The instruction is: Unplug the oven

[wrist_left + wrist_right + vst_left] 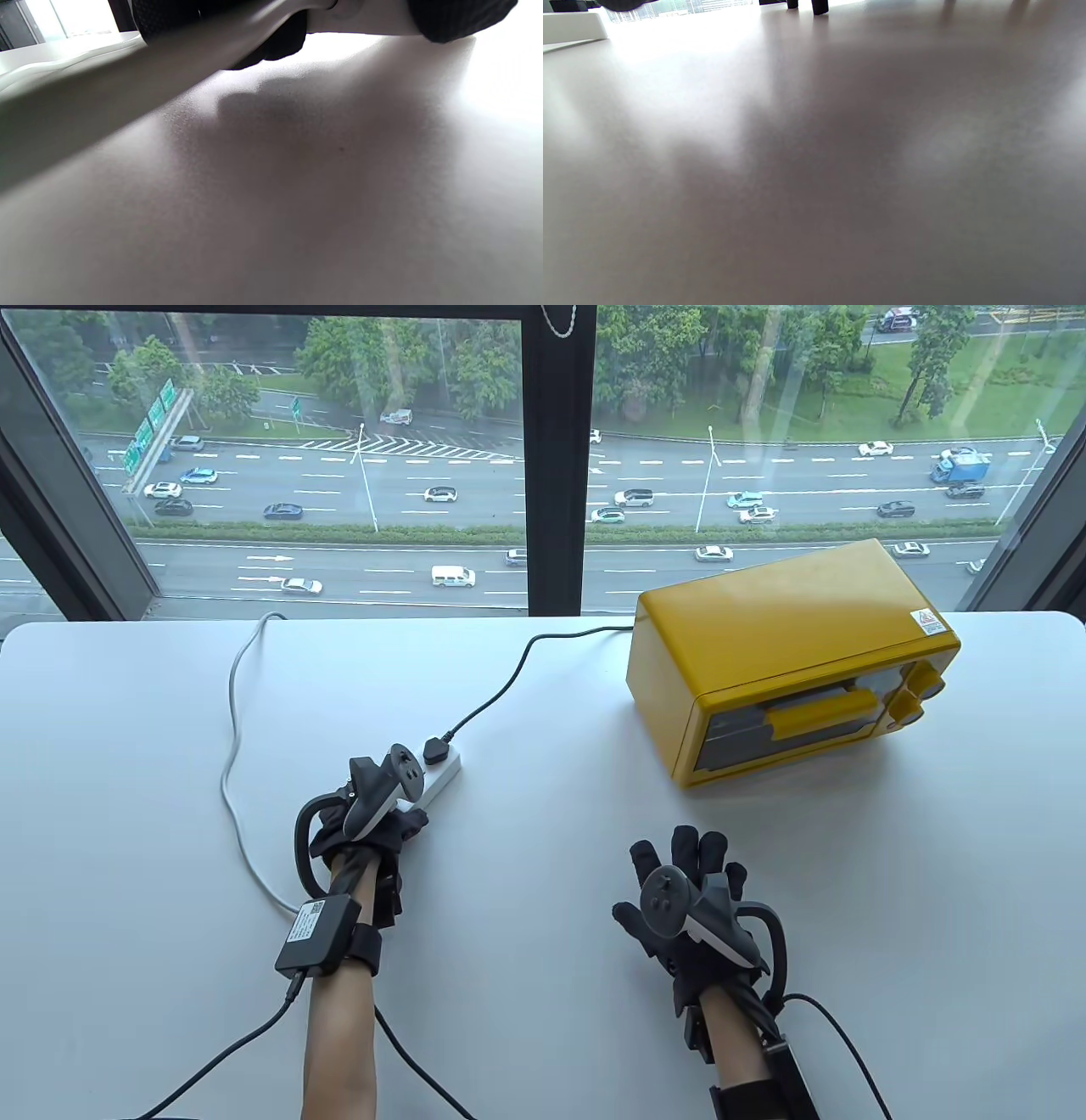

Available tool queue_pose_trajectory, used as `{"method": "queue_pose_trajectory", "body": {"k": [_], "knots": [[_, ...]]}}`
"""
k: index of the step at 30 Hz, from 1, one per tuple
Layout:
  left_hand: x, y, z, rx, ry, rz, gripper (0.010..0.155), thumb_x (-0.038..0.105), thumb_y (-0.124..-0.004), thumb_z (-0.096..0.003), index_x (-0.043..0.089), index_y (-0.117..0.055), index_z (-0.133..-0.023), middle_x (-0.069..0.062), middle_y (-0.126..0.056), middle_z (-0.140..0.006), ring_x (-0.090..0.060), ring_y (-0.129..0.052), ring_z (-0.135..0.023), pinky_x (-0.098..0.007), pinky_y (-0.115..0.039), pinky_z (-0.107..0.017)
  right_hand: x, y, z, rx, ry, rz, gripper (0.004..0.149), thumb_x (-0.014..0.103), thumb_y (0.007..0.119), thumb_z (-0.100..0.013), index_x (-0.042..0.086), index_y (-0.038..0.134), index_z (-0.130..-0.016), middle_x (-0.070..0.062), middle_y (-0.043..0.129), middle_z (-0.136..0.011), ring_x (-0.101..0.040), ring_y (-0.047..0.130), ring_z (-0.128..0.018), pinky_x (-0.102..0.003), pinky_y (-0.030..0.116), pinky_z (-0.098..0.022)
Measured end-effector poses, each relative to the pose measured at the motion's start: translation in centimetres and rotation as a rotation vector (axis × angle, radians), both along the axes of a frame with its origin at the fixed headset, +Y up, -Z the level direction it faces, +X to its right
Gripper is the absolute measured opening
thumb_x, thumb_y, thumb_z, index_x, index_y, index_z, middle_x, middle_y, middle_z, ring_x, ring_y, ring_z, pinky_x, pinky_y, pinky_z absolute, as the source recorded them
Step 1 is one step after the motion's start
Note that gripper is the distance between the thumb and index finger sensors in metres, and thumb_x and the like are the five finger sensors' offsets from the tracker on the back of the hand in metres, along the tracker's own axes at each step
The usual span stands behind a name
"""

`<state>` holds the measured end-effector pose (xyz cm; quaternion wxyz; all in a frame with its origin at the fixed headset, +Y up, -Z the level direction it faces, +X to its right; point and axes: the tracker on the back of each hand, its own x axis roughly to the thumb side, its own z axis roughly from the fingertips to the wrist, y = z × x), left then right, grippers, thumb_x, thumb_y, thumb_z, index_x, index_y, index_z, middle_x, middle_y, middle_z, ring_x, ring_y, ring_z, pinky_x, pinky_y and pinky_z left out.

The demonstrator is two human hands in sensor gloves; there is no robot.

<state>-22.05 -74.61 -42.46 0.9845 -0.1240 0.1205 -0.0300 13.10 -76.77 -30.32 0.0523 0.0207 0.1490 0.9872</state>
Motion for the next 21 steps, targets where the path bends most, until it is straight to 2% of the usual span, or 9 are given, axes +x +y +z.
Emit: {"method": "queue_pose_trajectory", "body": {"k": [5, 10, 17, 21], "knots": [[2.1, 2.1, 2.4, 0.074, -0.178, -0.010, 0.084, 0.065, -0.068, -0.0388, 0.020, -0.058, -0.109, -0.005, -0.082, -0.094, -0.022, -0.090, -0.078, -0.050, -0.080, -0.068, 0.1, 0.1, 0.1, 0.020, -0.002, -0.004, 0.075, 0.066, 0.050, -0.058, 0.039, 0.008, -0.114, -0.016, -0.012, -0.122, -0.043, -0.012, -0.106, -0.065, 0.012, -0.083], [4.5, 3.1, 5.8, 0.080, -0.287, 0.053, 0.084, 0.065, -0.068, -0.0395, 0.018, -0.058, -0.108, -0.008, -0.081, -0.101, -0.024, -0.092, -0.080, -0.049, -0.081, -0.067, 0.1, 0.2, 0.1, 0.032, -0.004, -0.009, 0.075, 0.066, 0.050, -0.059, 0.038, 0.008, -0.114, -0.016, -0.012, -0.122, -0.043, -0.012, -0.106, -0.065, 0.012, -0.084], [8.4, 1.8, 9.9, 0.038, -0.403, 0.037, 0.084, 0.066, -0.067, -0.0397, 0.018, -0.059, -0.108, -0.007, -0.081, -0.100, -0.023, -0.092, -0.081, -0.049, -0.080, -0.069, 0.3, 0.1, 0.2, 0.039, -0.010, -0.038, 0.074, 0.065, 0.050, -0.059, 0.038, 0.008, -0.114, -0.016, -0.010, -0.122, -0.044, -0.010, -0.107, -0.065, 0.014, -0.084], [9.7, 0.1, 10.8, 0.004, -0.400, 0.026, 0.084, 0.065, -0.067, -0.0401, 0.019, -0.057, -0.109, -0.007, -0.079, -0.102, -0.023, -0.090, -0.082, -0.049, -0.079, -0.070, 0.2, 0.1, 0.2, 0.051, -0.005, -0.066, 0.074, 0.065, 0.050, -0.059, 0.038, 0.008, -0.114, -0.016, -0.010, -0.122, -0.044, -0.009, -0.108, -0.065, 0.014, -0.084]]}}
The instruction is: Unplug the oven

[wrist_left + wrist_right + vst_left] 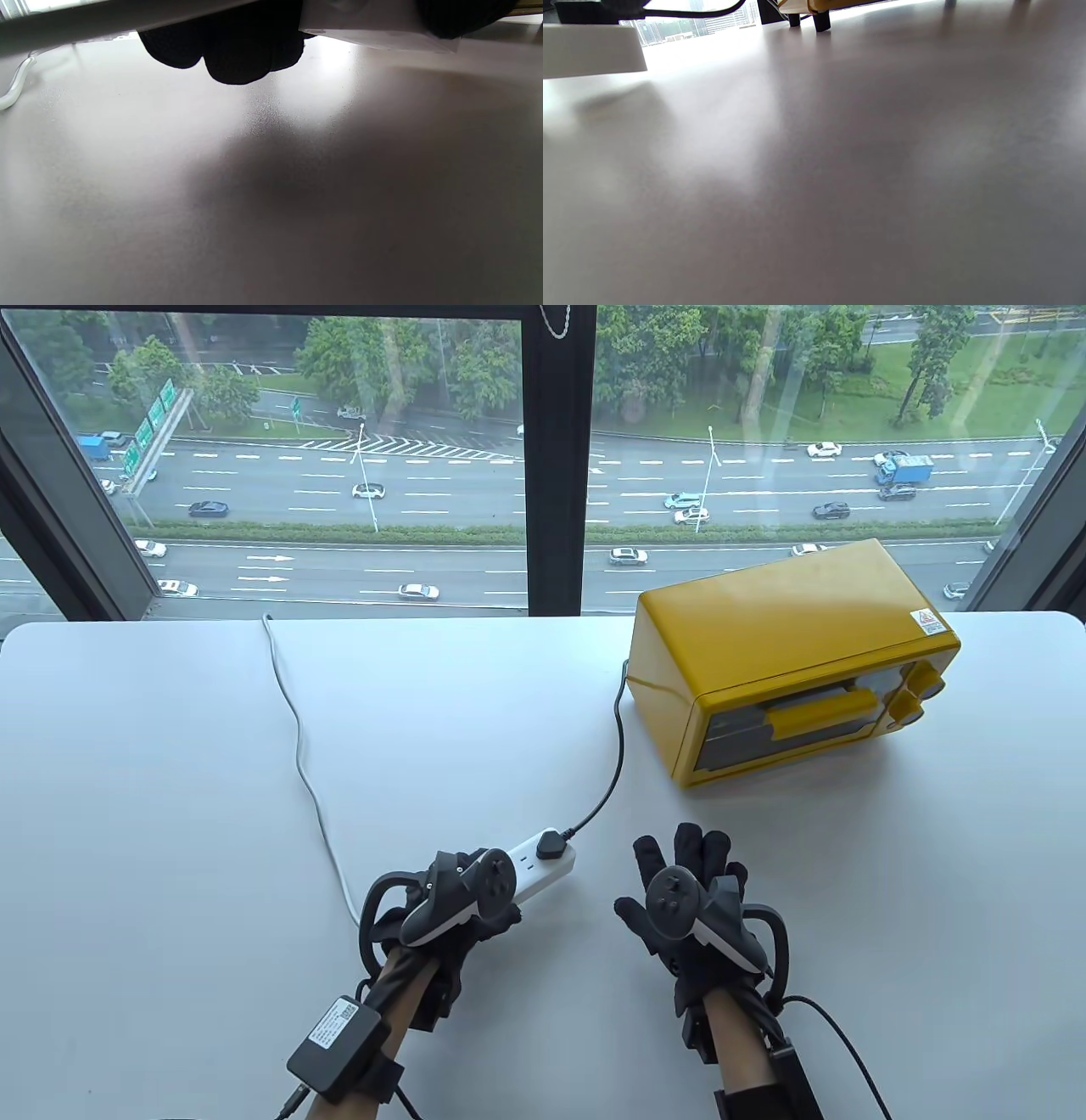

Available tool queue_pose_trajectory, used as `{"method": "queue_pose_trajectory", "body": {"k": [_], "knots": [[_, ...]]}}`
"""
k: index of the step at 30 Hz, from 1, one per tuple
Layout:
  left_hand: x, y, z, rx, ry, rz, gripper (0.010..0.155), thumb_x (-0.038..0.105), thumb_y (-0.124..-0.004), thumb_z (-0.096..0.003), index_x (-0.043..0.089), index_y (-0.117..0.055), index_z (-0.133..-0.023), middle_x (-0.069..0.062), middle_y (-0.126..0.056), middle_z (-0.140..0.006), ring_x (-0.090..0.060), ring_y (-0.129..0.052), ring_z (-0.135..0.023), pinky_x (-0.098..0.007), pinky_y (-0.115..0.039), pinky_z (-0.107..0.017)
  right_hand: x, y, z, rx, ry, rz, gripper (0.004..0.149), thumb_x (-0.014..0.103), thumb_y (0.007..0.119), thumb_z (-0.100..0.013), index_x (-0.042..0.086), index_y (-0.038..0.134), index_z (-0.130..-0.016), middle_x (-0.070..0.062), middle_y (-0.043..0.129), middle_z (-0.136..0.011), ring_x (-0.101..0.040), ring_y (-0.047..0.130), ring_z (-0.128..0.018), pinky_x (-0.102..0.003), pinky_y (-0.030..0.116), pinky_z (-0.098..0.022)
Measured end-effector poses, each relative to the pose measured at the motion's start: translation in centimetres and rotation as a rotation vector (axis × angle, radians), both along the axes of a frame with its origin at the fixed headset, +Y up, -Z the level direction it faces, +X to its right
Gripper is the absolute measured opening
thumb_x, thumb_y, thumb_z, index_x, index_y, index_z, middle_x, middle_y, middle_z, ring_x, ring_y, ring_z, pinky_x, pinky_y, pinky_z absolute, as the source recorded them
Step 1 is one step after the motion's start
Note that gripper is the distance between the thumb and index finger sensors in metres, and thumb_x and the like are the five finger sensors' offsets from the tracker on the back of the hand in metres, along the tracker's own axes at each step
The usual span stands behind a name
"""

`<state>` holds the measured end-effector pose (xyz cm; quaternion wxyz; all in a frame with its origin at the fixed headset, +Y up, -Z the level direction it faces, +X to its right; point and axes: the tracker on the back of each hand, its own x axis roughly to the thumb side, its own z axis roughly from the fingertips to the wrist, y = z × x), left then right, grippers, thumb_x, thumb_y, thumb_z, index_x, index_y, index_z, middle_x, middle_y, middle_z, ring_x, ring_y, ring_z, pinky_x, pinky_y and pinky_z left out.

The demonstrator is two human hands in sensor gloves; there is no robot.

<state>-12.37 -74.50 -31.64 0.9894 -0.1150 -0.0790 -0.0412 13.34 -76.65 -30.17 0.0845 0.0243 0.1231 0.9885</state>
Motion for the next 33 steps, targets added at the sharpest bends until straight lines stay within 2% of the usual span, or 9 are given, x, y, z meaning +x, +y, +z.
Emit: {"method": "queue_pose_trajectory", "body": {"k": [7, 13, 15, 19, 22, 24, 26, 28, 33], "knots": [[0.0, -1.4, 0.2, -0.033, 0.017, 0.009, 0.084, 0.065, -0.067, -0.0397, 0.023, -0.053, -0.111, -0.007, -0.073, -0.105, -0.021, -0.085, -0.082, -0.048, -0.075, -0.072, -1.0, 0.4, -0.3, 0.012, 0.039, -0.079, 0.074, 0.065, 0.050, -0.059, 0.040, 0.007, -0.113, -0.015, -0.010, -0.122, -0.045, -0.007, -0.109, -0.065, 0.016, -0.084], [-0.3, -1.9, 0.3, -0.110, 0.001, 0.031, 0.085, 0.064, -0.055, -0.0427, 0.024, -0.035, -0.114, -0.008, -0.058, -0.110, -0.022, -0.074, -0.087, -0.051, -0.066, -0.077, -3.6, 1.4, -1.6, 0.001, 0.108, -0.188, 0.071, 0.063, 0.052, -0.059, 0.044, 0.009, -0.112, -0.011, -0.010, -0.123, -0.044, -0.003, -0.110, -0.064, 0.018, -0.085], [-0.5, -2.0, 0.3, -0.134, 0.004, 0.065, 0.081, 0.064, -0.049, -0.0448, 0.025, -0.032, -0.114, -0.008, -0.054, -0.111, -0.023, -0.070, -0.088, -0.052, -0.062, -0.078, -4.8, 1.7, -2.3, -0.007, 0.128, -0.204, 0.069, 0.061, 0.054, -0.059, 0.045, 0.011, -0.112, -0.010, -0.009, -0.123, -0.044, -0.001, -0.111, -0.064, 0.019, -0.085], [-0.7, -2.1, 0.4, -0.135, 0.011, 0.091, 0.077, 0.061, -0.045, -0.0474, 0.026, -0.031, -0.114, -0.008, -0.052, -0.112, -0.024, -0.069, -0.088, -0.052, -0.060, -0.079, -6.8, 1.5, -4.0, -0.090, 0.147, -0.226, 0.065, 0.055, 0.057, -0.061, 0.048, 0.017, -0.111, -0.007, -0.006, -0.124, -0.042, 0.007, -0.113, -0.062, 0.025, -0.087], [-0.7, -2.1, 0.4, -0.121, 0.006, 0.097, 0.077, 0.060, -0.047, -0.0480, 0.025, -0.031, -0.114, -0.007, -0.053, -0.112, -0.024, -0.069, -0.088, -0.053, -0.061, -0.078, -8.1, 1.2, -4.9, -0.149, 0.151, -0.197, 0.061, 0.050, 0.061, -0.061, 0.046, 0.028, -0.112, -0.007, 0.010, -0.127, -0.041, 0.020, -0.114, -0.059, 0.034, -0.087], [-0.8, -2.1, 0.5, -0.102, 0.006, 0.116, 0.075, 0.058, -0.049, -0.0485, 0.026, -0.030, -0.114, -0.005, -0.055, -0.111, -0.024, -0.071, -0.087, -0.053, -0.061, -0.078, -8.7, 0.8, -5.2, -0.158, 0.152, -0.154, 0.058, 0.047, 0.065, -0.060, 0.044, 0.038, -0.111, -0.008, 0.021, -0.127, -0.039, 0.039, -0.113, -0.056, 0.044, -0.086], [-0.8, -2.1, 0.6, -0.094, 0.000, 0.149, 0.072, 0.057, -0.052, -0.0494, 0.036, -0.021, -0.111, -0.005, -0.057, -0.111, -0.023, -0.072, -0.087, -0.052, -0.062, -0.078, -9.0, 0.4, -5.4, -0.100, 0.154, -0.146, 0.058, 0.044, 0.070, -0.059, 0.043, 0.042, -0.110, -0.008, 0.027, -0.125, -0.036, 0.052, -0.109, -0.051, 0.052, -0.084], [-0.8, -2.2, 0.5, -0.102, 0.002, 0.153, 0.066, 0.056, -0.053, -0.0497, 0.046, -0.025, -0.108, -0.005, -0.056, -0.111, -0.024, -0.071, -0.087, -0.053, -0.061, -0.078, -9.2, 0.3, -5.6, -0.062, 0.154, -0.150, 0.057, 0.043, 0.073, -0.057, 0.042, 0.047, -0.108, -0.009, 0.035, -0.123, -0.035, 0.058, -0.106, -0.048, 0.057, -0.083], [-0.8, -1.8, 0.6, -0.090, 0.020, 0.191, 0.062, 0.056, -0.053, -0.0504, 0.047, -0.035, -0.109, -0.005, -0.059, -0.113, -0.026, -0.075, -0.086, -0.054, -0.064, -0.077, -9.6, 0.9, -6.2, 0.053, 0.153, -0.114, 0.048, 0.040, 0.079, -0.054, 0.040, 0.065, -0.100, -0.010, 0.059, -0.115, -0.033, 0.075, -0.095, -0.044, 0.069, -0.077]]}}
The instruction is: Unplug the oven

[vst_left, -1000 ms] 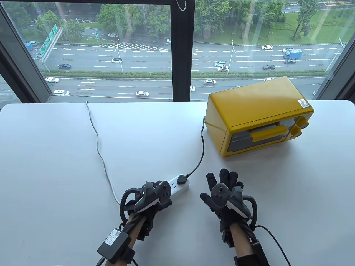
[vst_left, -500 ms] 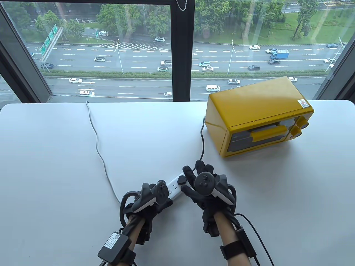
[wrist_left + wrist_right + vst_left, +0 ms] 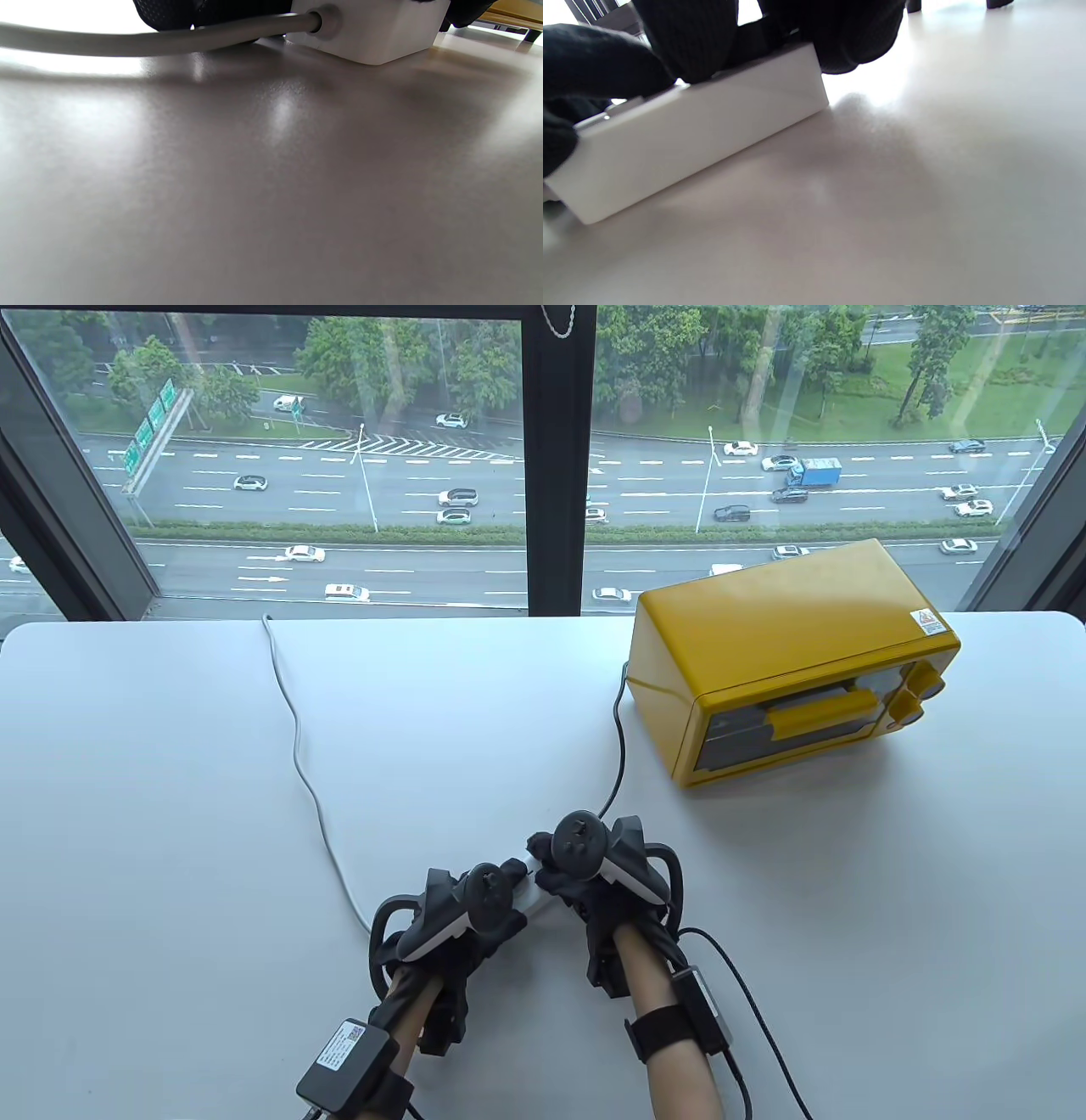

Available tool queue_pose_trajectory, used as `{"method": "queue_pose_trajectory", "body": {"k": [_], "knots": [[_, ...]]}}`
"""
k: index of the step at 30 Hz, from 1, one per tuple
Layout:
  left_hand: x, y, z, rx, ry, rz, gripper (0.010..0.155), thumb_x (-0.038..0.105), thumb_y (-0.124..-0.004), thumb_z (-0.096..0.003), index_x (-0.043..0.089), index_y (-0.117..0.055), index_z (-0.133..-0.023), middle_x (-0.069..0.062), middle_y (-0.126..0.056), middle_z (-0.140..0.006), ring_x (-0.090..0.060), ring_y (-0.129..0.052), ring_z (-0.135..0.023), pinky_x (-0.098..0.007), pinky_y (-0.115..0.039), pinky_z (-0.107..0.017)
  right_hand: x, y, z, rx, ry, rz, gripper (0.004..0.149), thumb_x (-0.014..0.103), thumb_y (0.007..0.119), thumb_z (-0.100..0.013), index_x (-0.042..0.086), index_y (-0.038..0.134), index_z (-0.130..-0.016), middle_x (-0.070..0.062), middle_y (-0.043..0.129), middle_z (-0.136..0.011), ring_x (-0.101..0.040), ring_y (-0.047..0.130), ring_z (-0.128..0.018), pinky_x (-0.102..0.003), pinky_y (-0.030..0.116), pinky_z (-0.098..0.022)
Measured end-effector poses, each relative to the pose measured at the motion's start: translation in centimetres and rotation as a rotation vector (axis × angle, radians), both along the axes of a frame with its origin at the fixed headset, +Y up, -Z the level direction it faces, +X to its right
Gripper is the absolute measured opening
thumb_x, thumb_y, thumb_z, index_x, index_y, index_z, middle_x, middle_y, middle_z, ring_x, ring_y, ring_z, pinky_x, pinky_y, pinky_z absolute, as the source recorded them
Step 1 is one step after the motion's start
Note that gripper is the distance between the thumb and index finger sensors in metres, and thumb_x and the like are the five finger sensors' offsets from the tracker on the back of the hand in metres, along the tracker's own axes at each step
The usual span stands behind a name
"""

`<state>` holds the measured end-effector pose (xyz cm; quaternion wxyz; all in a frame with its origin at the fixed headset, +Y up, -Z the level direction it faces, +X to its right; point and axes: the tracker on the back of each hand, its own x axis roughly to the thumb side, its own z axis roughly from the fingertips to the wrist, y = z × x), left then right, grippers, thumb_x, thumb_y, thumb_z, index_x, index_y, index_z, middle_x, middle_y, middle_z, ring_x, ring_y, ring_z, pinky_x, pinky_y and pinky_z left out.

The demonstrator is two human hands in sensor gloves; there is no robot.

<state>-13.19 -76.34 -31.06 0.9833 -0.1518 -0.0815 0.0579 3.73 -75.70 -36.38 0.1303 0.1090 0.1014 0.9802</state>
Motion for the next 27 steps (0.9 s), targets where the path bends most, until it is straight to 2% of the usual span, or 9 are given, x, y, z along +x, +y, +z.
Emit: {"method": "queue_pose_trajectory", "body": {"k": [5, 9, 11, 12, 15, 18, 21, 23, 27], "knots": [[0.1, 0.2, -0.1, 0.034, 0.018, 0.019, 0.060, 0.054, -0.059, -0.0500, 0.045, -0.044, -0.107, -0.008, -0.069, -0.108, -0.024, -0.086, -0.076, -0.053, -0.072, -0.071, -0.9, 1.0, -0.4, 0.026, 0.061, 0.122, 0.047, 0.041, 0.081, -0.053, 0.039, 0.069, -0.098, -0.010, 0.068, -0.110, -0.034, 0.083, -0.087, -0.043, 0.075, -0.072], [0.1, 0.2, 0.0, 0.026, 0.022, 0.018, 0.059, 0.053, -0.061, -0.0499, 0.046, -0.046, -0.107, -0.013, -0.079, -0.092, -0.025, -0.090, -0.069, -0.054, -0.075, -0.069, -0.8, 1.5, -0.4, 0.012, 0.078, 0.114, 0.048, 0.040, 0.082, -0.052, 0.037, 0.071, -0.099, -0.006, 0.072, -0.107, -0.035, 0.085, -0.083, -0.045, 0.076, -0.071], [0.2, 0.2, 0.0, 0.033, 0.024, 0.011, 0.059, 0.053, -0.062, -0.0498, 0.047, -0.047, -0.106, -0.013, -0.082, -0.090, -0.025, -0.091, -0.068, -0.054, -0.076, -0.068, -0.7, 1.6, -0.3, 0.019, 0.085, 0.116, 0.048, 0.041, 0.082, -0.052, 0.037, 0.071, -0.099, -0.005, 0.073, -0.107, -0.034, 0.086, -0.082, -0.045, 0.076, -0.070], [0.2, 0.2, 0.0, 0.032, 0.026, 0.006, 0.059, 0.053, -0.061, -0.0498, 0.047, -0.046, -0.106, -0.013, -0.082, -0.090, -0.025, -0.091, -0.068, -0.054, -0.077, -0.067, -0.4, 2.1, -0.1, 0.056, 0.081, 0.088, 0.048, 0.042, 0.082, -0.052, 0.037, 0.071, -0.099, -0.004, 0.073, -0.107, -0.032, 0.086, -0.082, -0.044, 0.076, -0.070], [0.1, 0.2, -0.1, 0.013, 0.035, 0.021, 0.059, 0.053, -0.061, -0.0498, 0.047, -0.046, -0.106, -0.013, -0.082, -0.090, -0.025, -0.091, -0.067, -0.054, -0.076, -0.067, 1.3, 6.5, 0.5, 0.071, 0.051, -0.247, 0.048, 0.040, 0.083, -0.053, 0.035, 0.071, -0.099, -0.007, 0.071, -0.109, -0.035, 0.082, -0.085, -0.047, 0.074, -0.072], [0.0, 0.2, -0.2, -0.009, 0.039, 0.018, 0.059, 0.053, -0.060, -0.0502, 0.048, -0.044, -0.106, -0.013, -0.080, -0.091, -0.025, -0.089, -0.069, -0.053, -0.075, -0.069, 3.2, 9.6, 1.6, 0.111, 0.057, -0.135, 0.046, 0.040, 0.082, -0.054, 0.037, 0.070, -0.099, -0.004, 0.069, -0.112, -0.035, 0.081, -0.090, -0.047, 0.072, -0.075], [0.0, 0.3, -0.3, -0.016, 0.037, 0.019, 0.059, 0.054, -0.060, -0.0501, 0.049, -0.044, -0.106, -0.012, -0.080, -0.091, -0.024, -0.089, -0.069, -0.053, -0.075, -0.069, 4.7, 9.4, 2.7, 0.098, 0.069, -0.101, 0.044, 0.039, 0.083, -0.055, 0.036, 0.070, -0.097, -0.004, 0.066, -0.114, -0.036, 0.076, -0.096, -0.048, 0.068, -0.078], [0.0, 0.3, -0.2, -0.022, 0.038, 0.012, 0.059, 0.054, -0.060, -0.0502, 0.049, -0.043, -0.106, -0.012, -0.079, -0.092, -0.024, -0.089, -0.070, -0.053, -0.075, -0.069, 5.7, 8.3, 3.2, 0.061, 0.062, -0.118, 0.042, 0.037, 0.083, -0.056, 0.034, 0.072, -0.097, -0.005, 0.065, -0.115, -0.037, 0.073, -0.097, -0.049, 0.066, -0.079], [0.2, 0.4, -0.2, -0.026, 0.041, -0.009, 0.059, 0.054, -0.059, -0.0505, 0.049, -0.042, -0.107, -0.012, -0.079, -0.093, -0.024, -0.089, -0.071, -0.053, -0.075, -0.070, 6.7, 5.5, 3.6, 0.021, 0.051, -0.023, 0.043, 0.036, 0.084, -0.056, 0.031, 0.073, -0.097, -0.005, 0.064, -0.115, -0.036, 0.072, -0.097, -0.048, 0.066, -0.079]]}}
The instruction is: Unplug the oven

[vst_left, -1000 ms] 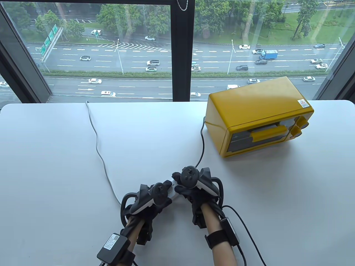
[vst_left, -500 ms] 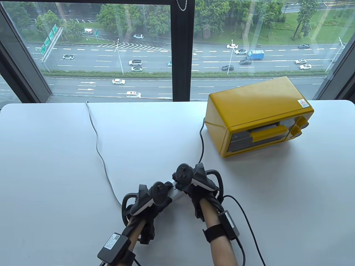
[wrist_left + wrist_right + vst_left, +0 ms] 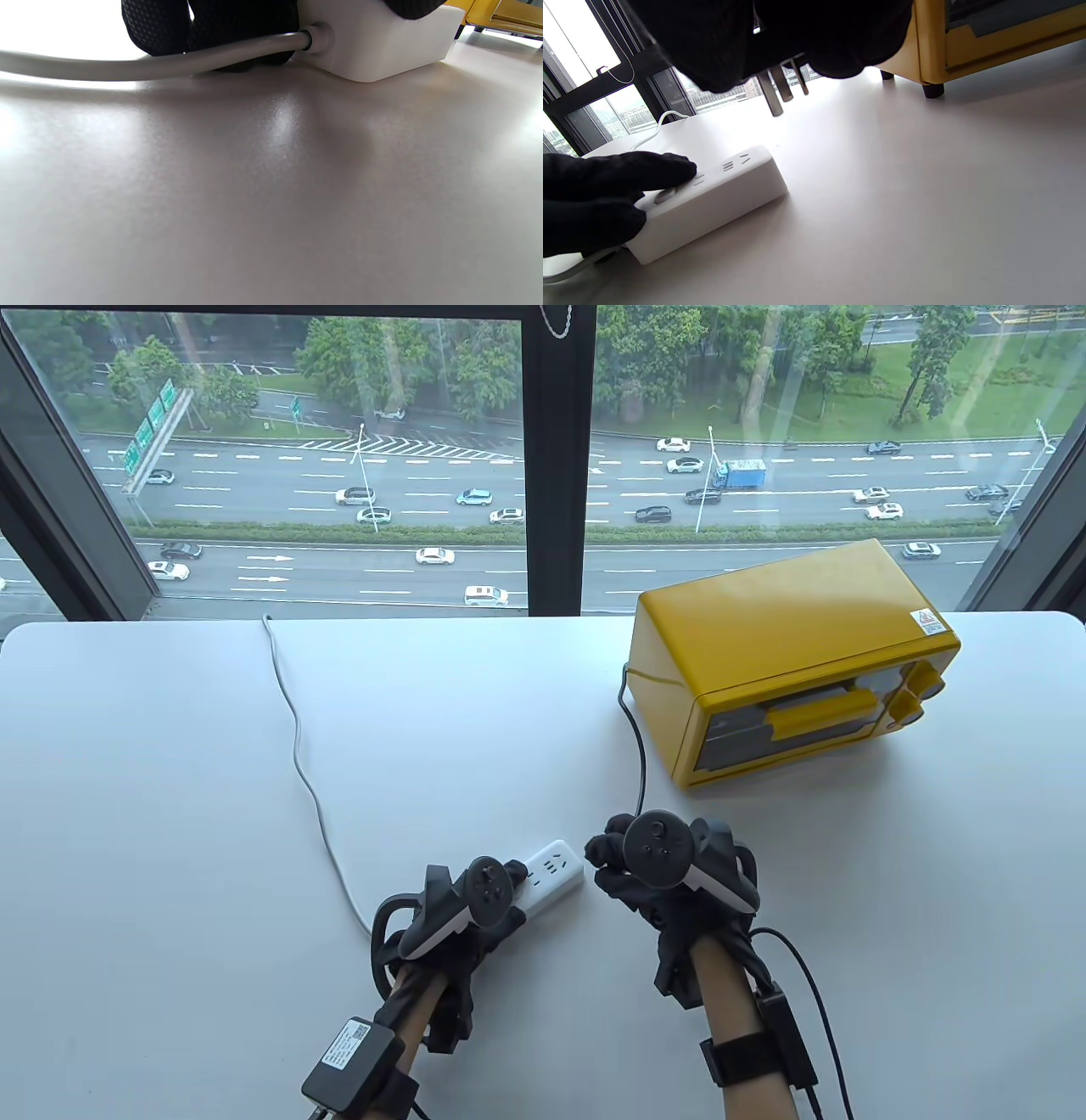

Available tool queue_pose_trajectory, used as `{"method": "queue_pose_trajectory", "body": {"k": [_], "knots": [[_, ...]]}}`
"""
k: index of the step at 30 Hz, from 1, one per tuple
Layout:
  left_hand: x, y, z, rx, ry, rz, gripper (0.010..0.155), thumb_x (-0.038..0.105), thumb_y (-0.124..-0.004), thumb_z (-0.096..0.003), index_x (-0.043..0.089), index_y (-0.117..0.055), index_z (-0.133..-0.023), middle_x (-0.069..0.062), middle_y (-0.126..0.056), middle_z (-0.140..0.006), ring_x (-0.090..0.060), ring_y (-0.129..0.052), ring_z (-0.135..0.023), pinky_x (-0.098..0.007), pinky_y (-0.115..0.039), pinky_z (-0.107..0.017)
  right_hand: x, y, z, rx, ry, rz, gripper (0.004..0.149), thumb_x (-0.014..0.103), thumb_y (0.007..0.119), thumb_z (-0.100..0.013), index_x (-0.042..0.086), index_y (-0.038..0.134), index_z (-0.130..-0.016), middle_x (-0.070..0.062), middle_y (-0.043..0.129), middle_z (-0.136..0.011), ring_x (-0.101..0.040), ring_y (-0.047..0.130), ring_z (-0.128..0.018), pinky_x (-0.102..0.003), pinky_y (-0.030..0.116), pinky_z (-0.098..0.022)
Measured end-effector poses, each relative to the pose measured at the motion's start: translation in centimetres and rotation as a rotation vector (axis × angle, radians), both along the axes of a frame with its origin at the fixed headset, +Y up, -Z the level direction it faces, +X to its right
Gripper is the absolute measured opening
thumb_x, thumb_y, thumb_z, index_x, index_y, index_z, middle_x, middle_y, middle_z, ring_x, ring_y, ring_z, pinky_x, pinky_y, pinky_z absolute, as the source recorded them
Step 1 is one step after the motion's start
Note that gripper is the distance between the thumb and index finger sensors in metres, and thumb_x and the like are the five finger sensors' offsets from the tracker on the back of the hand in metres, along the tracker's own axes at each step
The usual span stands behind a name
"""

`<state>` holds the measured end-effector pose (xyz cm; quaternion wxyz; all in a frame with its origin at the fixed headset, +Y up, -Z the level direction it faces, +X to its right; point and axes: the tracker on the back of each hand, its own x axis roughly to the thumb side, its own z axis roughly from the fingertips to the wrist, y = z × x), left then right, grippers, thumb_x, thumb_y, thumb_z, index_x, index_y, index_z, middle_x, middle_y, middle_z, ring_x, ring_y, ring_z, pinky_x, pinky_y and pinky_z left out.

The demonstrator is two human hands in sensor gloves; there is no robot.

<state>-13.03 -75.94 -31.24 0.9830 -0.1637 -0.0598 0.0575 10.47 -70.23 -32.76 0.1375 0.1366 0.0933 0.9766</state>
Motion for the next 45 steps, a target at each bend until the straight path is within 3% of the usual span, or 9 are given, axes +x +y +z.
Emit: {"method": "queue_pose_trajectory", "body": {"k": [9, 20, 25, 29, 31, 33, 35, 37, 45], "knots": [[0.3, 0.1, 0.2, -0.016, 0.020, -0.039, 0.059, 0.053, -0.057, -0.0511, 0.050, -0.039, -0.107, -0.011, -0.077, -0.096, -0.024, -0.088, -0.075, -0.054, -0.073, -0.072, 0.1, -3.0, 0.0, -0.030, -0.004, 0.086, 0.046, 0.032, 0.082, -0.056, 0.032, 0.070, -0.100, -0.004, 0.058, -0.121, -0.033, 0.070, -0.101, -0.046, 0.065, -0.079], [0.5, 0.1, 0.3, -0.028, 0.034, -0.044, 0.059, 0.053, -0.056, -0.0515, 0.050, -0.036, -0.107, -0.011, -0.075, -0.097, -0.024, -0.085, -0.078, -0.054, -0.070, -0.074, 2.6, -2.4, 1.0, 0.039, -0.056, -0.001, 0.047, 0.031, 0.077, -0.059, 0.033, 0.065, -0.105, -0.004, 0.060, -0.121, -0.031, 0.070, -0.105, -0.050, 0.061, -0.081], [0.1, 0.3, 0.4, -0.059, 0.022, -0.007, 0.061, 0.053, -0.056, -0.0513, 0.049, -0.034, -0.108, -0.011, -0.071, -0.101, -0.026, -0.083, -0.081, -0.055, -0.066, -0.077, 3.5, -1.4, 1.8, 0.128, -0.116, 0.011, 0.049, 0.041, 0.069, -0.061, 0.034, 0.059, -0.109, -0.007, 0.052, -0.124, -0.035, 0.052, -0.114, -0.055, 0.052, -0.084], [-1.0, 1.9, 1.0, 0.069, 0.054, -0.007, 0.071, 0.057, -0.053, -0.0494, 0.035, -0.030, -0.113, -0.008, -0.071, -0.109, -0.030, -0.084, -0.088, -0.056, -0.067, -0.075, 4.0, -1.0, 2.4, 0.178, -0.159, 0.041, 0.056, 0.048, 0.063, -0.061, 0.036, 0.049, -0.113, -0.009, 0.037, -0.128, -0.037, 0.034, -0.117, -0.057, 0.043, -0.087], [-1.9, 2.8, 1.3, 0.160, 0.089, -0.018, 0.073, 0.059, -0.052, -0.0487, 0.035, -0.027, -0.113, -0.007, -0.055, -0.119, -0.033, -0.073, -0.102, -0.058, -0.063, -0.078, 4.3, -1.0, 2.6, 0.190, -0.181, 0.060, 0.059, 0.051, 0.061, -0.060, 0.038, 0.043, -0.115, -0.009, 0.027, -0.130, -0.037, 0.021, -0.117, -0.059, 0.036, -0.087], [-2.8, 3.3, 1.5, 0.204, 0.112, -0.061, 0.076, 0.062, -0.048, -0.0479, 0.036, -0.019, -0.113, -0.004, -0.032, -0.126, -0.037, -0.042, -0.118, -0.064, -0.044, -0.085, 4.7, -1.2, 2.8, 0.193, -0.200, 0.081, 0.063, 0.054, 0.059, -0.060, 0.039, 0.036, -0.116, -0.008, 0.015, -0.129, -0.037, 0.006, -0.114, -0.059, 0.026, -0.088], [-3.6, 3.4, 1.6, 0.208, 0.123, -0.125, 0.079, 0.065, -0.043, -0.0471, 0.036, -0.009, -0.112, -0.003, -0.008, -0.125, -0.037, -0.012, -0.119, -0.068, -0.025, -0.085, 5.2, -1.5, 2.8, 0.186, -0.218, 0.110, 0.066, 0.057, 0.057, -0.059, 0.039, 0.029, -0.116, -0.006, 0.003, -0.127, -0.036, -0.005, -0.111, -0.059, 0.017, -0.087], [-4.4, 3.1, 1.5, 0.188, 0.122, -0.181, 0.080, 0.067, -0.037, -0.0469, 0.036, 0.000, -0.110, -0.004, 0.008, -0.121, -0.038, 0.007, -0.113, -0.068, -0.011, -0.081, 5.6, -1.9, 2.7, 0.172, -0.237, 0.142, 0.068, 0.060, 0.054, -0.059, 0.040, 0.023, -0.116, -0.006, -0.004, -0.125, -0.036, -0.011, -0.108, -0.060, 0.012, -0.085], [-6.0, 1.4, 1.0, 0.031, 0.120, -0.194, 0.079, 0.069, -0.026, -0.0457, 0.034, 0.010, -0.107, -0.006, 0.021, -0.113, -0.037, 0.022, -0.104, -0.068, 0.001, -0.075, 8.1, -3.9, 2.4, 0.027, -0.299, 0.222, 0.071, 0.066, 0.046, -0.058, 0.041, 0.009, -0.114, -0.005, -0.017, -0.121, -0.037, -0.022, -0.102, -0.060, 0.000, -0.081]]}}
